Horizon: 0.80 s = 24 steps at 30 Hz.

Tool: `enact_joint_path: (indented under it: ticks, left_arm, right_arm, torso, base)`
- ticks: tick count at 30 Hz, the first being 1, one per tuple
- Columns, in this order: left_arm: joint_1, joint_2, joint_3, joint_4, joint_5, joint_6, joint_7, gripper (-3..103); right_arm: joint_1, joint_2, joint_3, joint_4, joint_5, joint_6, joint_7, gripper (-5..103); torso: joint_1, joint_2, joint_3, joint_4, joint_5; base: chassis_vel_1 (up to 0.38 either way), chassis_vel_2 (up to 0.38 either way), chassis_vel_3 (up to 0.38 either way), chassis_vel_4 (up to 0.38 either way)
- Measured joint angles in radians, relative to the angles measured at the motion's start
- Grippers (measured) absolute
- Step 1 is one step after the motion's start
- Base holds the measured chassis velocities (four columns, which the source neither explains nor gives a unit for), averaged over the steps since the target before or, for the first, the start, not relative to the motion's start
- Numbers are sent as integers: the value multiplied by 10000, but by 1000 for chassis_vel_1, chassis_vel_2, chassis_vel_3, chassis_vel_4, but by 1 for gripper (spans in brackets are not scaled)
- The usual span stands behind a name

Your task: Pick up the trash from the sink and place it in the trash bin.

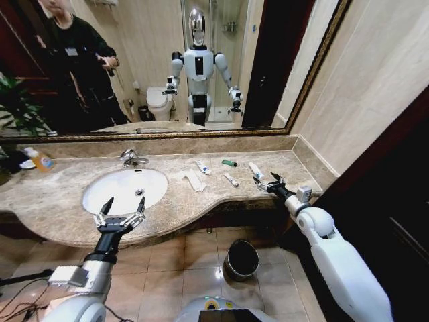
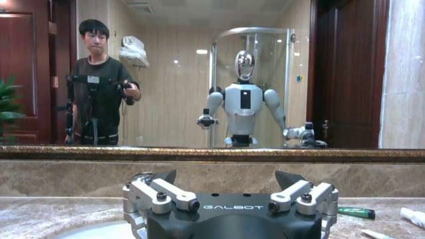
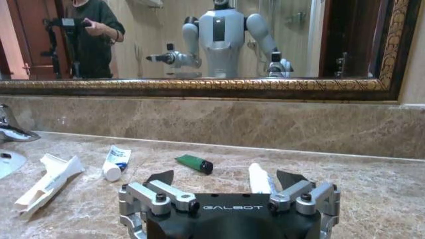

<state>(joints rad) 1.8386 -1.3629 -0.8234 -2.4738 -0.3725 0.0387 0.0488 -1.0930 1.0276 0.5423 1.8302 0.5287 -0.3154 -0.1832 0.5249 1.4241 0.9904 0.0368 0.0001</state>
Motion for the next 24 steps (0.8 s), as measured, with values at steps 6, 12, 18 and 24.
enact_joint_path:
  ticks: [6, 12, 18, 24]
  left_arm:
    - [0, 0, 0, 0, 0, 0, 0, 100]
    - [0, 0, 0, 0, 0, 0, 1, 100]
    - [0, 0, 0, 0, 0, 0, 1, 100]
    - [0, 0, 0, 0, 0, 0, 0, 100]
  right_arm:
    - [201, -73, -91, -221, 24, -59, 15, 100]
    - [596, -190, -313, -760, 181, -160, 9, 100]
    - [969, -170, -542, -1149, 172, -168, 15, 100]
    - [1698, -145, -1046, -1839, 191, -347, 19, 100]
  torso:
    - [0, 0, 0, 0, 0]
    - [0, 2, 0, 0, -1]
    - [0, 2, 0, 0, -2]
    - [1, 1, 1, 1, 1]
  base:
    - [0, 0, 0, 0]
    - [0, 0, 0, 0]
    - [0, 0, 0, 0]
    - [0, 0, 0, 0]
